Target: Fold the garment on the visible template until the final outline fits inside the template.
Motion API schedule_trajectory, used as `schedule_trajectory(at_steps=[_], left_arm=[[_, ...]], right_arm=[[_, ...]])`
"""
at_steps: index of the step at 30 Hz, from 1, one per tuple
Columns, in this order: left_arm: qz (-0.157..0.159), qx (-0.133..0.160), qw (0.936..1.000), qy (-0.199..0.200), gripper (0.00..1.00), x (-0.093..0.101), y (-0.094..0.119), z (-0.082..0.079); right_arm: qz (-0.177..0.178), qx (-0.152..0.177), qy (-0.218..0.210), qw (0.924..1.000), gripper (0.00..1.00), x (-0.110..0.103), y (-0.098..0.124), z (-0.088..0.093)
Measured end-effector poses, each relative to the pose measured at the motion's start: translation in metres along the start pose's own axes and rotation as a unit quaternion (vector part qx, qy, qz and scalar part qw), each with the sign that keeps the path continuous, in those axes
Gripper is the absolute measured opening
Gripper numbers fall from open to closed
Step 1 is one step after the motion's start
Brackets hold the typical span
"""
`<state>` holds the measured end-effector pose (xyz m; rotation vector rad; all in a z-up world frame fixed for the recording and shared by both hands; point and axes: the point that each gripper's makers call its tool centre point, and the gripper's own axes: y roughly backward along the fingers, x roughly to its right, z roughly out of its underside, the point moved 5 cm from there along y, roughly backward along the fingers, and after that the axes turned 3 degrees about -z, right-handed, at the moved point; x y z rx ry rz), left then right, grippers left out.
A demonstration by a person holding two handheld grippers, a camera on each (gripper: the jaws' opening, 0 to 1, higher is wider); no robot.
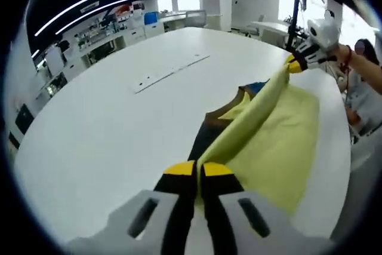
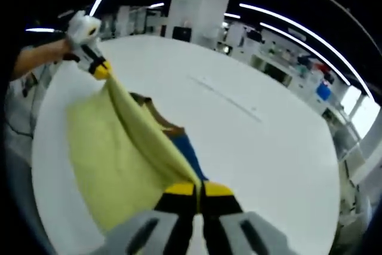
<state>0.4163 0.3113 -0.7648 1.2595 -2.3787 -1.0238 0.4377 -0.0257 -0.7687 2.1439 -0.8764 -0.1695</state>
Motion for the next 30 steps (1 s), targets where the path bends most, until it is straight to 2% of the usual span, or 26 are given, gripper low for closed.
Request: schedule_trajectory(at_steps=[10,14,20,22,23,24,30], left_arm=[[-0.006,-0.020,0.9998,0.004,0.01,-0.008,-0.023,0.014],[-0.011,-0.028,0.9995,-0.003,0.02,-0.010,-0.029,0.018],[-0.013,-0.019,0.9996,-0.019,0.03,-0.010,-0.033,0.021],[-0.015,-0.013,0.9998,-0.009,0.05,-0.012,-0.032,0.022],[-0.021,-0.007,0.9996,0.020,0.06,-0.013,-0.032,0.022],[-0.019,-0.005,0.9995,0.024,0.06,-0.013,-0.031,0.021],[-0.011,0.023,0.9995,0.017,0.11,-0.012,-0.019,0.013]], right_arm=[[0.007,-0.018,0.021,0.9996,0.00,0.005,-0.016,0.005],[0.010,-0.024,-0.001,0.9997,0.00,0.007,-0.022,0.011],[0.012,-0.022,-0.041,0.9989,0.01,0.011,-0.029,0.015],[0.012,-0.023,-0.048,0.9985,0.02,0.012,-0.031,0.016],[0.012,-0.022,-0.050,0.9984,0.03,0.012,-0.031,0.016],[0.014,-0.022,-0.053,0.9983,0.04,0.013,-0.030,0.016],[0.023,0.006,-0.048,0.9986,0.12,0.017,-0.015,0.002]])
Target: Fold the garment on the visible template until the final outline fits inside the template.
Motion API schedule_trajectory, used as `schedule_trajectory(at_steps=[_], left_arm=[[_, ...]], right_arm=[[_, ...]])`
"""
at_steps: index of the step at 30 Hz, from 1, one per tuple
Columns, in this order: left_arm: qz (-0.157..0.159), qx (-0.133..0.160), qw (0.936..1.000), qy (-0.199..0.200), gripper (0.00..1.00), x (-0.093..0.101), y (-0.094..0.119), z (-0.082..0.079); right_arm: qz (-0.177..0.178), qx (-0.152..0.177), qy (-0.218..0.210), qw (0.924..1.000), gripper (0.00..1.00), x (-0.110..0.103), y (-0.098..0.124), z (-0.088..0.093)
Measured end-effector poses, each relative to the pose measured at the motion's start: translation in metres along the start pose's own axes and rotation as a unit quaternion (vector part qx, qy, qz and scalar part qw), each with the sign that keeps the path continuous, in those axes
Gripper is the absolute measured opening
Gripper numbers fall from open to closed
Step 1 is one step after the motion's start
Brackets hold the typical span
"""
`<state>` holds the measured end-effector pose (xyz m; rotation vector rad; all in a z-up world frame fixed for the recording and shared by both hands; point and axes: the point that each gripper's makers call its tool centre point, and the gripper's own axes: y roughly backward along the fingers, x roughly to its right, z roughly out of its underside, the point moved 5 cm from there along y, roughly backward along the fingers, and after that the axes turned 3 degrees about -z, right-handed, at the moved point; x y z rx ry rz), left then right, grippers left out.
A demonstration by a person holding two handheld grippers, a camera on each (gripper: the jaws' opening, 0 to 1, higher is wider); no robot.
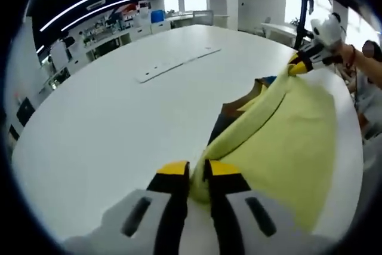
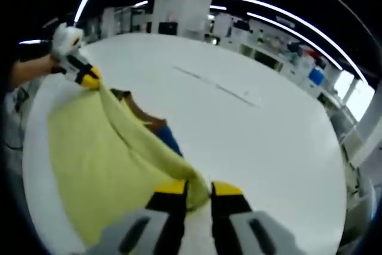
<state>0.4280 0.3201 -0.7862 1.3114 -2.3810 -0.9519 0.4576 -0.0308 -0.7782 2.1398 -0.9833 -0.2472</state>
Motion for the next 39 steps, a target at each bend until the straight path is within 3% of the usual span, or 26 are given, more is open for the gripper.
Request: schedule_trajectory(at_steps=[5,8,13,18,20,29,32,39], left_arm=[[0.004,0.011,0.9995,-0.029,0.17,0.000,0.008,-0.004],[0.010,0.008,0.9987,-0.050,0.17,0.003,0.010,-0.001],[0.024,-0.001,0.9965,-0.081,0.17,0.004,0.008,0.005],[-0.009,-0.045,0.9890,-0.141,0.12,-0.010,0.003,0.020],[-0.005,-0.038,0.9896,-0.139,0.11,-0.009,0.001,0.021],[-0.007,-0.035,0.9884,-0.148,0.07,-0.014,-0.003,0.021],[-0.013,-0.040,0.9900,-0.135,0.05,-0.017,-0.004,0.021],[-0.013,-0.040,0.9921,-0.118,0.00,-0.015,0.000,0.019]], right_arm=[[-0.007,0.018,0.037,0.9991,0.19,-0.004,0.010,-0.008],[-0.026,0.008,0.064,0.9976,0.23,-0.010,0.007,-0.004],[-0.043,-0.010,0.086,0.9953,0.22,-0.017,-0.002,0.004],[-0.051,-0.024,0.100,0.9935,0.21,-0.016,-0.012,0.010],[-0.051,-0.028,0.101,0.9932,0.20,-0.013,-0.016,0.013],[-0.057,-0.024,0.054,0.9966,0.04,-0.006,-0.023,0.014],[-0.046,-0.020,0.007,0.9987,0.00,-0.001,-0.025,0.015],[-0.039,-0.011,-0.011,0.9991,0.00,0.000,-0.022,0.014]])
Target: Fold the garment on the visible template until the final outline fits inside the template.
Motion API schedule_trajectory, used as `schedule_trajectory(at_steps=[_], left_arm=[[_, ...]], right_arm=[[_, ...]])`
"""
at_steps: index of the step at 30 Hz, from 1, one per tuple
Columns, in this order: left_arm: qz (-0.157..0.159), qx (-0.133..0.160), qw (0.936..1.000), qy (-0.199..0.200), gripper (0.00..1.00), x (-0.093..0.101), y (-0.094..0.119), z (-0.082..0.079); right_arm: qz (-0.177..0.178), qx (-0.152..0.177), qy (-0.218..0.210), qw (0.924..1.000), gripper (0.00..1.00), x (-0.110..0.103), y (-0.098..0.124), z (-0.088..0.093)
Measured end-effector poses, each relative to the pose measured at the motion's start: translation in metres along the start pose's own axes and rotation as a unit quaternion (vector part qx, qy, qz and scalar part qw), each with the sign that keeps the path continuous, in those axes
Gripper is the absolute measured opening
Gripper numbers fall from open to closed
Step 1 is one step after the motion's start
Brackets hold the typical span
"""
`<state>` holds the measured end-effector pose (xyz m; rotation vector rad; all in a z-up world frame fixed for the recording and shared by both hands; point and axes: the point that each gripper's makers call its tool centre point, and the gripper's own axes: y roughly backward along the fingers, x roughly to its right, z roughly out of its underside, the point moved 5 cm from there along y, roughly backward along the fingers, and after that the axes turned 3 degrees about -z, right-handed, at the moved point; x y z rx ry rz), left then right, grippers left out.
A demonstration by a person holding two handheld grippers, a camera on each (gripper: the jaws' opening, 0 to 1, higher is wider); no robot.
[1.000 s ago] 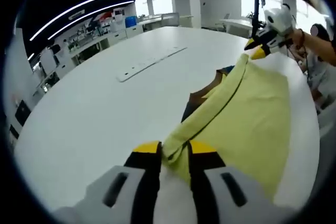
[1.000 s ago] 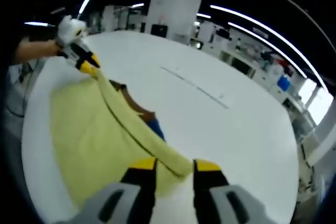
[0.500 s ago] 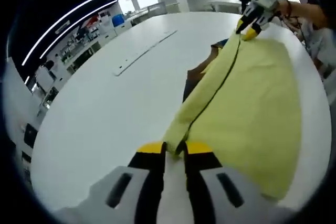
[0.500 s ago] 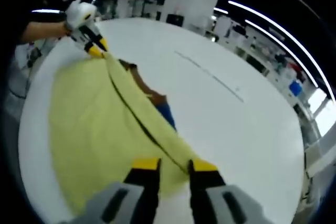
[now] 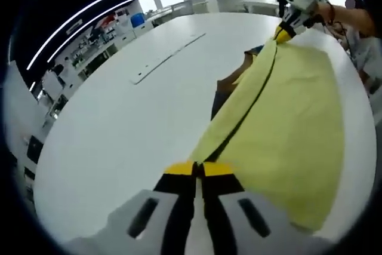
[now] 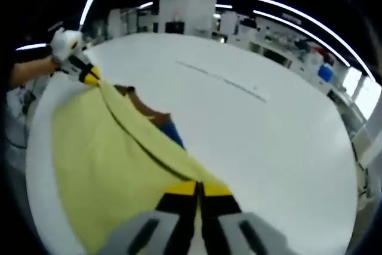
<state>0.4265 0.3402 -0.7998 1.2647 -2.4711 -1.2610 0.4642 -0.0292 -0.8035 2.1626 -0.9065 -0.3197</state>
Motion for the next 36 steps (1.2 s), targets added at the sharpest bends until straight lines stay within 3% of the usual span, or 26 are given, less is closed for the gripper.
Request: schedule_trajectory(at_steps=[5,9,13,17,20,23,28,30,36], left_arm=[[-0.005,0.019,0.9995,0.025,0.00,-0.006,0.004,-0.006],[-0.010,0.041,0.9952,0.088,0.00,-0.012,0.007,-0.010],[-0.020,0.048,0.9896,0.134,0.00,-0.013,0.006,-0.011],[-0.036,0.048,0.9877,0.144,0.00,-0.015,0.000,-0.011],[-0.070,0.044,0.9824,0.167,0.05,-0.024,0.000,-0.008],[-0.076,0.045,0.9821,0.167,0.15,-0.025,0.002,-0.007],[-0.086,0.052,0.9751,0.198,0.37,-0.027,0.009,-0.005],[-0.084,0.049,0.9697,0.224,0.45,-0.025,0.013,-0.002],[-0.084,0.050,0.9649,0.244,0.59,-0.024,0.023,0.009]], right_arm=[[0.009,0.025,0.001,0.9997,0.00,0.001,0.013,-0.012],[0.017,0.053,-0.008,0.9984,0.00,0.004,0.019,-0.022],[0.026,0.070,-0.037,0.9965,0.00,0.007,0.014,-0.026],[0.038,0.078,-0.069,0.9939,0.00,0.013,0.005,-0.029],[0.056,0.081,-0.114,0.9885,0.00,0.017,0.001,-0.027],[0.075,0.085,-0.126,0.9854,0.01,0.027,0.001,-0.027],[0.069,0.088,-0.153,0.9819,0.37,0.025,0.006,-0.026],[0.065,0.088,-0.162,0.9807,0.45,0.021,0.008,-0.024],[0.043,0.091,-0.198,0.9751,0.59,0.015,0.017,-0.020]])
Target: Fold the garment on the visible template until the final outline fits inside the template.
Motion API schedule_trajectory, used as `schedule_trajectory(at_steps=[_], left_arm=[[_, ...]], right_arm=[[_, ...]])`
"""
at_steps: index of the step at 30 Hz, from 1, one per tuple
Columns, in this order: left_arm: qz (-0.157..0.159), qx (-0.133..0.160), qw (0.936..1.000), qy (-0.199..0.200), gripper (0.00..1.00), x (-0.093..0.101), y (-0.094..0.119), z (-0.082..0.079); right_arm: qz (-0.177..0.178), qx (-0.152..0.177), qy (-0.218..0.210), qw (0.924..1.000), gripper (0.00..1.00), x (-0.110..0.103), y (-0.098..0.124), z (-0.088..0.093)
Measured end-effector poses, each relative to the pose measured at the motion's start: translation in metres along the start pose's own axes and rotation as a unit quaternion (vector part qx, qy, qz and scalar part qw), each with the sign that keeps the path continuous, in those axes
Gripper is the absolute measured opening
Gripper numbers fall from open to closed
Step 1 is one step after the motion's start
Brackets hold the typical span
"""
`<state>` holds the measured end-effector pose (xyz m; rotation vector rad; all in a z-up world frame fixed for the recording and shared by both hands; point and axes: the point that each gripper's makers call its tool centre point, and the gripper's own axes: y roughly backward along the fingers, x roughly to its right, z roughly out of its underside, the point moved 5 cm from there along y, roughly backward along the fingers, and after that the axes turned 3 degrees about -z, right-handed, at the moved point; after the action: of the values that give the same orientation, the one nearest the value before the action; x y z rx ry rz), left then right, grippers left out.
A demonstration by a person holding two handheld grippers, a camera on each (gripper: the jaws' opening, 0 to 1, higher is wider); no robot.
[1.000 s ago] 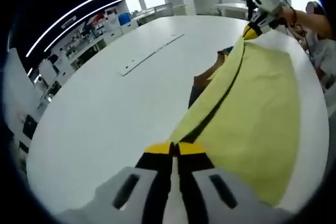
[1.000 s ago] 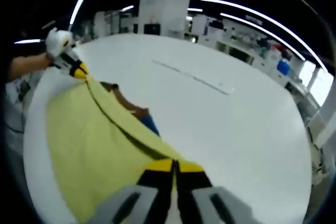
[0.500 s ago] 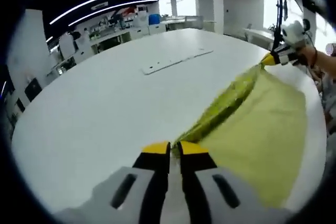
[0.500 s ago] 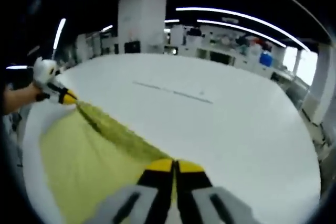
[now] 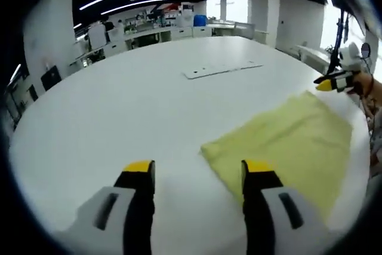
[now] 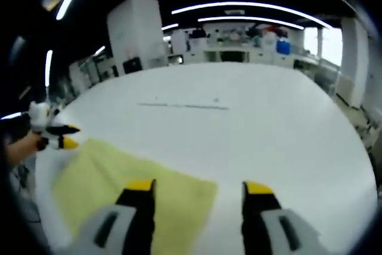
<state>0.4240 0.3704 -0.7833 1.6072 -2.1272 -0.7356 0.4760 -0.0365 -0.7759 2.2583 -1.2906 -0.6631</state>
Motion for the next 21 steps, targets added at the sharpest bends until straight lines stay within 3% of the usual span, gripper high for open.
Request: schedule_trajectory(at_steps=[5,7,16,21], left_arm=[[0.035,-0.004,0.9985,0.041,0.83,0.011,0.011,0.007],[0.048,0.000,0.9980,0.041,0.89,0.014,0.015,0.008],[0.067,0.005,0.9973,0.031,0.99,0.028,0.038,0.012],[0.081,0.002,0.9966,0.017,0.99,0.037,0.057,0.017]], right_arm=[[-0.017,-0.005,-0.024,0.9996,0.75,-0.006,0.011,0.005],[-0.022,-0.009,-0.027,0.9993,0.82,-0.005,0.013,0.007],[-0.042,-0.019,-0.028,0.9985,0.97,-0.016,0.038,0.015],[-0.055,-0.027,-0.026,0.9978,0.99,-0.026,0.060,0.026]])
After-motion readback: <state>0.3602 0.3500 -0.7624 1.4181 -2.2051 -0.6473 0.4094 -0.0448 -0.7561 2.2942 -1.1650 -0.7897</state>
